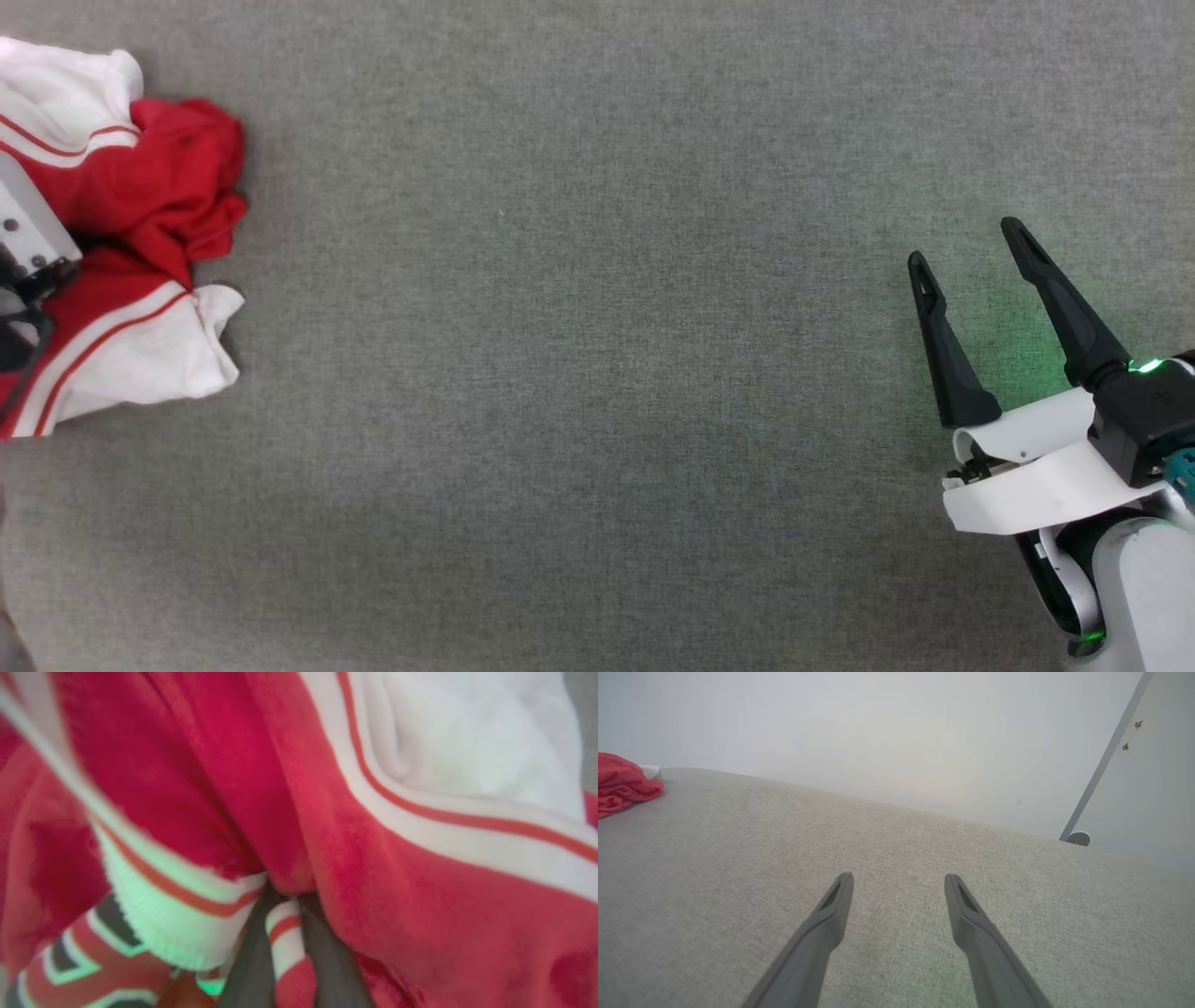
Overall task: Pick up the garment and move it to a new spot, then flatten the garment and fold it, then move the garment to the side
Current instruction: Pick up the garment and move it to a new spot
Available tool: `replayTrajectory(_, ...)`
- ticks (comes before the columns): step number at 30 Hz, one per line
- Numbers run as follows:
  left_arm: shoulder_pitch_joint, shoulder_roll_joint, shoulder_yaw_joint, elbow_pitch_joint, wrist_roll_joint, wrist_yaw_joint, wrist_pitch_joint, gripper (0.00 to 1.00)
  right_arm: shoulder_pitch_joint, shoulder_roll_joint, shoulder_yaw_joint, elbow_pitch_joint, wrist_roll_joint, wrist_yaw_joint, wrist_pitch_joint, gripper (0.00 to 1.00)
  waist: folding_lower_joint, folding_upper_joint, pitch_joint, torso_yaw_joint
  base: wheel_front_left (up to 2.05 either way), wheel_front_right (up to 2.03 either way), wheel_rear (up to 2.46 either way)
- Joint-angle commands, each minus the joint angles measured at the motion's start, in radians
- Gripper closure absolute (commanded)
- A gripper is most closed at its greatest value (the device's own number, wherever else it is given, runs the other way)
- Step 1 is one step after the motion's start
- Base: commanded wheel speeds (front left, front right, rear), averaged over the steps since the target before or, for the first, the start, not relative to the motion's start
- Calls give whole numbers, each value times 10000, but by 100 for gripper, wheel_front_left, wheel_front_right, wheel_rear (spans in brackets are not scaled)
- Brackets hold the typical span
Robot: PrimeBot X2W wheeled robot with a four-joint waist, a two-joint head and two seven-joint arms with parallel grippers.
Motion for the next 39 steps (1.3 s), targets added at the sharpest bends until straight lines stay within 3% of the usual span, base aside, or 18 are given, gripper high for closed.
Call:
replayTrajectory(1, 319, -578, -151, 249, -19, -130, -220, 100, 117, 77, -11, 35, 70, 1, -89, 0, 0, 0, -160, 78, 0, 0, 0)
replayTrajectory(9, -441, 158, -24, -657, 167, -464, -1591, 100, 211, 339, -29, 538, 134, 1, -350, 0, 0, 0, -1020, 256, 0, 0, 0)
replayTrajectory(22, -1517, 109, -909, -2982, 907, -829, -2709, 100, 17, 729, 25, 1578, 230, 1, -838, 0, 0, 0, -2750, 406, 0, 0, 0)
replayTrajectory(31, -1021, -334, -1433, -4661, 707, -840, -1939, 100, -8, 888, -724, 2199, 208, 1, -1164, 0, 0, 0, -3332, -199, 0, 0, 0)
replayTrajectory(39, 345, -724, -1865, -7027, 398, -440, -684, 100, 165, 785, -2142, 2760, 59, 1, -1404, 0, 0, 0, -3318, -1234, 0, 0, 0)
